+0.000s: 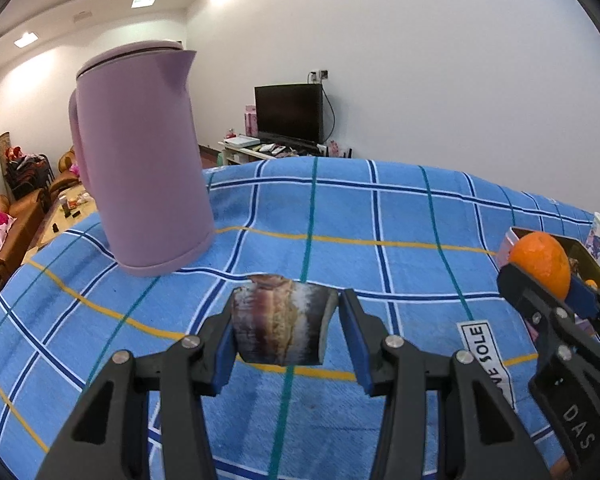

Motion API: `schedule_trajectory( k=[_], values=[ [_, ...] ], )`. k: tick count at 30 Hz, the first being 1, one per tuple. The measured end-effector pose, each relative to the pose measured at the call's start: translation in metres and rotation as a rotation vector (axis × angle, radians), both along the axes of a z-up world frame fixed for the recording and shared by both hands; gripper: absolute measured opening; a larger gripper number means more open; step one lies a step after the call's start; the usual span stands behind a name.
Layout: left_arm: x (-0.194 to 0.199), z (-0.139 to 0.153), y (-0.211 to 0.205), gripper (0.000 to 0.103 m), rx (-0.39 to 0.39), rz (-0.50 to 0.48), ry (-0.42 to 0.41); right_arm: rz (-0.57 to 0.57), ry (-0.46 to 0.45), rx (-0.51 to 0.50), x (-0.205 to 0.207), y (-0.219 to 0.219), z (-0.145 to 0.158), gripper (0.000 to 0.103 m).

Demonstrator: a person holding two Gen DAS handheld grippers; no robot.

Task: Organize fruits
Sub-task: 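Carry the orange and the sugarcane piece over the tin box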

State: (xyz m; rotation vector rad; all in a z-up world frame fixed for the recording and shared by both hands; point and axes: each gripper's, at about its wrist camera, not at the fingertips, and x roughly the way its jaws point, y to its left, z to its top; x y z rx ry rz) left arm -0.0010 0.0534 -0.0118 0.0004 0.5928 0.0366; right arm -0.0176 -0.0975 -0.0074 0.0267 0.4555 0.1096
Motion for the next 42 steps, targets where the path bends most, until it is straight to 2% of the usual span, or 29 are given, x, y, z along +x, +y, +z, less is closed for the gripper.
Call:
schedule_trajectory(
  k=[12,21,42],
  values=[
    [-0.018,0.006,-0.039,0.049,0.022,-0.058,-0.067,-0.013,-0.02,-0.031,-0.019,-0.028,0.003,0.05],
    [-0.022,0.006,-0.061,0.049,0.006,-0.107,-0.055,-0.031,-0.038,-0.066,-0.031,-0.052,0.006,0.05],
    [-0.033,0.01,-0.135,0.049,0.036,-0.236,-0.064,-0.099,-0.066,-0.101,-0.051,-0.106,0.011,0.05]
  ],
)
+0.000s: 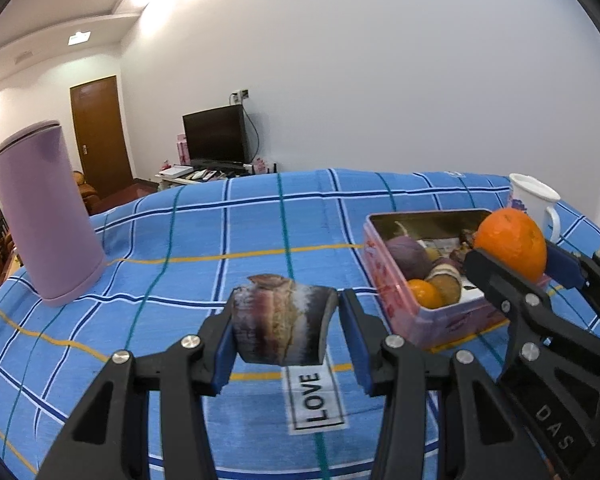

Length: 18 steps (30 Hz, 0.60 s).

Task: Organize fruits
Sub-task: 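Carry the orange and the sugarcane piece over the tin box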

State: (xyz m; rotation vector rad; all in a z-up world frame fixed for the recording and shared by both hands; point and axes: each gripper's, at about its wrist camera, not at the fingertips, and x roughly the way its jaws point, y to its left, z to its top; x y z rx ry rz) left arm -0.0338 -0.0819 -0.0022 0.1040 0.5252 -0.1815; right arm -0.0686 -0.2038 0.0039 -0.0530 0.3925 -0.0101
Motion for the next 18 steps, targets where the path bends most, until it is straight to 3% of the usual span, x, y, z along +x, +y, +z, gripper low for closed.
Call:
schedule_trajectory(
  k=[18],
  values=[
    [0.001,-0.002,-0.051,0.049,-0.003,-0.1,0.035,-0.066,-0.012,-0.025,-0.005,-0.045,0.002,0.05]
  ],
)
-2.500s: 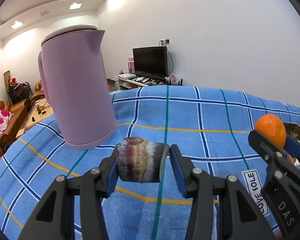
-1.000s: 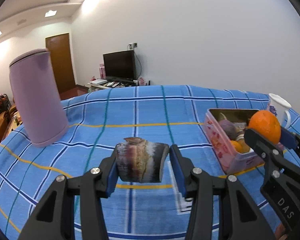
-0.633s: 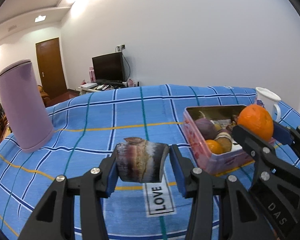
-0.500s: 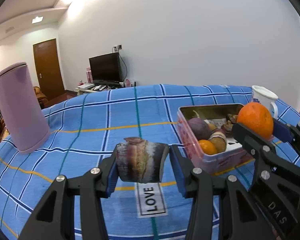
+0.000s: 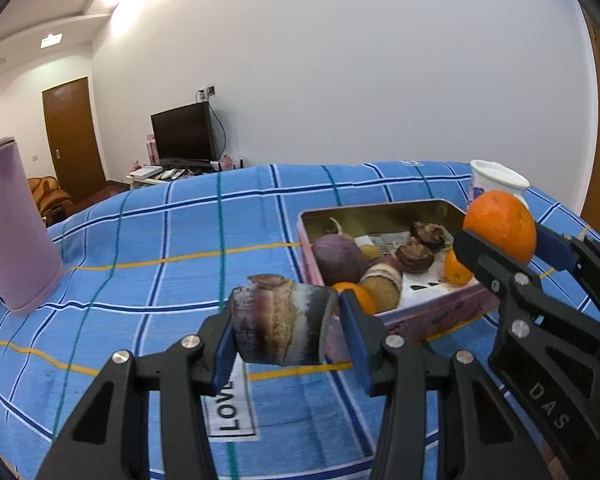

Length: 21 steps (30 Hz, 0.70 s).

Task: Organize fruits
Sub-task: 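Carry the orange and the sugarcane piece over the tin box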

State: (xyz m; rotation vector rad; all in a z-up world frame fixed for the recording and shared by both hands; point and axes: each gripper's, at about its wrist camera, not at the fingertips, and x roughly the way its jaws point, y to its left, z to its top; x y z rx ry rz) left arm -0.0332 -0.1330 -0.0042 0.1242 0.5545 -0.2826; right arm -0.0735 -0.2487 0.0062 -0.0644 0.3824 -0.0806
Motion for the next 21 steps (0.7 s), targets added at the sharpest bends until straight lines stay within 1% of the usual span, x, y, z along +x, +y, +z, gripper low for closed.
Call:
schedule_trajectory(
  k=[13,21],
  values=[
    [-0.001,0.001,-0.035,0.049,-0.001,-0.056,0.004,-0.06,-0.002,0.013,-0.002,-0.038,0.002,0.05],
    [-0.006,0.001,-0.052,0.049,0.012,-0.09,0.001,-0.077,-0.005,0.011,-0.007,-0.051,0.003,0.05]
  ],
)
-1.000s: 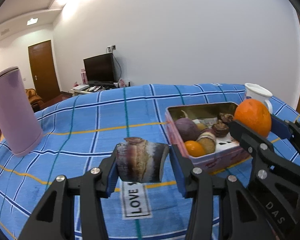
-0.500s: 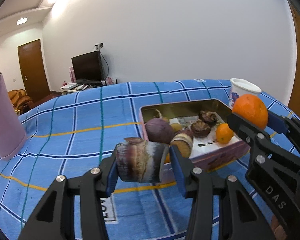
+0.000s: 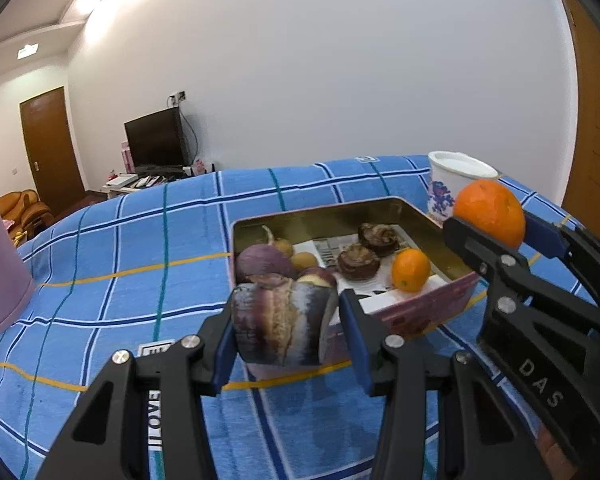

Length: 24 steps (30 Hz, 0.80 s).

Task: Organize fruits
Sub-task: 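Carry the orange and the sugarcane piece over the tin box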

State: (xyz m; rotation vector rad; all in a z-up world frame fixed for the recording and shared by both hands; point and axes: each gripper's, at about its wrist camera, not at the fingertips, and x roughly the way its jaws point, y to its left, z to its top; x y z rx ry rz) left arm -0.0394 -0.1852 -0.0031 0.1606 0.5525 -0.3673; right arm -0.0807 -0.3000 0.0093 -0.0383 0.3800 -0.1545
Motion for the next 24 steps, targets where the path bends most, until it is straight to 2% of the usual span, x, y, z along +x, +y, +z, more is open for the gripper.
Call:
schedule_trajectory(
  k=[7,24],
  values=[
    [-0.008,0.001,-0.016,0.049,0.0,-0.041,-0.004,-0.037,-0.013,-0.034,-0.006,-0.011,0.001,0.05],
    [-0.014,0.0,-0.051,0.049,-0.012,-0.095,0.011,-0.089,-0.016,-0.015,-0.011,-0.045,0.002,0.05]
  ],
)
